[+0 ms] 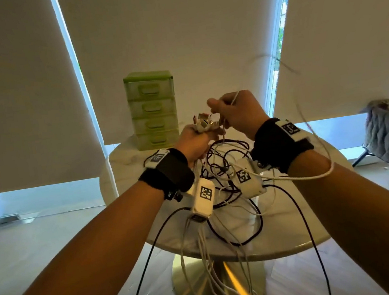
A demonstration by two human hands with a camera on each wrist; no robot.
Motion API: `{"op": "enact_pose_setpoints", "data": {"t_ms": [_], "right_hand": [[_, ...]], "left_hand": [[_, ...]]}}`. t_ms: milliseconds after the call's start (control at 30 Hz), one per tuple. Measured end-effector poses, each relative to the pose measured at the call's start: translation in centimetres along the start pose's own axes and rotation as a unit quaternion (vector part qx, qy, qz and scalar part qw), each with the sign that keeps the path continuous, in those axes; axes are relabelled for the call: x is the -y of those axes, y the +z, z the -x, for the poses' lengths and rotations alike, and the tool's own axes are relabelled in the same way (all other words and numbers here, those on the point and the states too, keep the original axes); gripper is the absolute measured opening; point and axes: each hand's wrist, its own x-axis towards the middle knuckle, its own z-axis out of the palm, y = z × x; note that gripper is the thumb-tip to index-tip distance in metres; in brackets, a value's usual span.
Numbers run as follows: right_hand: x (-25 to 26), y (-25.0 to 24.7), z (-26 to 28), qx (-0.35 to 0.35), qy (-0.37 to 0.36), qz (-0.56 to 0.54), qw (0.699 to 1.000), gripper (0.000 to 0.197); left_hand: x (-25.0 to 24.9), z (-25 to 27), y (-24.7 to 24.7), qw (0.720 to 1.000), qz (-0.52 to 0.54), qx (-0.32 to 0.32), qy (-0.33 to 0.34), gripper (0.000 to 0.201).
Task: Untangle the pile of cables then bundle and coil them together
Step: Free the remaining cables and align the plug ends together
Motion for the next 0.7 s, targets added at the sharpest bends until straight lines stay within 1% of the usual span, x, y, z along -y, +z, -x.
{"op": "enact_pose_setpoints", "data": {"t_ms": [33, 67, 100, 167, 233, 300, 333, 367, 400, 433, 467, 500, 533, 567, 600, 633, 667, 700], "right_hand": [[-0.1, -0.4, 0.2, -0.002, 0.008, -0.040, 0.999, 0.030], [-0.2, -0.8, 0.4, 0.001, 0.017, -0.074, 0.997, 0.030], [-0.2, -1.1, 0.6, 0.005, 0.023, -0.097, 0.995, 0.031], [-0.3, -1.3, 0.8, 0.003, 0.025, -0.134, 0.991, 0.030], [-0.2, -1.3, 0.6, -0.028, 0.022, -0.165, 0.986, 0.028], [-0.3, -1.7, 0.1, -0.082, 0.027, -0.189, 0.978, 0.026], [-0.6, -1.9, -0.2, -0.095, 0.031, -0.197, 0.975, 0.026], [-0.9, -2.1, -0.2, -0.091, 0.034, -0.201, 0.975, 0.026], [-1.3, -2.2, -0.2, -0.068, 0.035, -0.187, 0.979, 0.031], [-1.9, -2.2, 0.0, -0.032, 0.040, -0.143, 0.988, 0.040], [-2.5, -2.2, 0.2, 0.027, 0.048, -0.059, 0.997, 0.050], [-3.0, -2.0, 0.7, 0.106, 0.058, 0.051, 0.991, 0.055], [-3.5, -1.9, 1.3, 0.183, 0.067, 0.161, 0.968, 0.050], [-4.1, -1.8, 1.7, 0.233, 0.069, 0.231, 0.942, 0.039], [-4.6, -2.0, 1.9, 0.242, 0.074, 0.249, 0.935, 0.027], [-5.0, -2.3, 2.0, 0.221, 0.094, 0.221, 0.945, 0.023], [-5.3, -2.9, 2.0, 0.184, 0.121, 0.178, 0.959, 0.026], [-6.0, -3.5, 1.8, 0.145, 0.150, 0.152, 0.966, 0.029]], "left_hand": [[0.0, 0.1, -0.1, 1.000, -0.015, 0.002, 0.000, 0.008], [0.0, 0.1, -0.3, 1.000, -0.030, 0.009, 0.002, 0.013], [0.1, 0.2, -0.3, 0.999, -0.040, 0.019, 0.004, 0.018], [0.2, 0.3, -0.4, 0.997, -0.058, 0.046, 0.022, 0.020], [0.4, 0.4, -0.2, 0.995, -0.035, 0.090, 0.032, 0.019], [0.5, 0.7, 0.0, 0.989, -0.008, 0.144, 0.028, 0.016], [0.5, 0.8, 0.2, 0.989, -0.019, 0.146, 0.030, 0.014], [0.5, 0.8, 0.3, 0.991, -0.034, 0.122, 0.039, 0.014], [0.4, 0.7, 0.4, 0.995, -0.034, 0.082, 0.047, 0.016], [0.5, 0.5, 0.4, 0.999, -0.006, 0.040, 0.036, 0.017], [0.4, 0.2, 0.2, 0.999, 0.036, 0.006, 0.016, 0.017], [0.5, -0.1, 0.0, 0.997, 0.073, -0.018, 0.000, 0.016], [0.4, -0.3, -0.3, 0.994, 0.099, -0.035, -0.012, 0.015], [0.4, -0.4, -0.6, 0.992, 0.114, -0.046, -0.019, 0.015], [0.4, -0.5, -0.9, 0.990, 0.125, -0.054, -0.021, 0.017], [0.3, -0.7, -1.3, 0.988, 0.137, -0.061, -0.021, 0.017], [0.1, -0.7, -1.8, 0.985, 0.154, -0.071, -0.023, 0.018], [0.0, -0.8, -2.3, 0.980, 0.180, -0.085, -0.028, 0.018]]}}
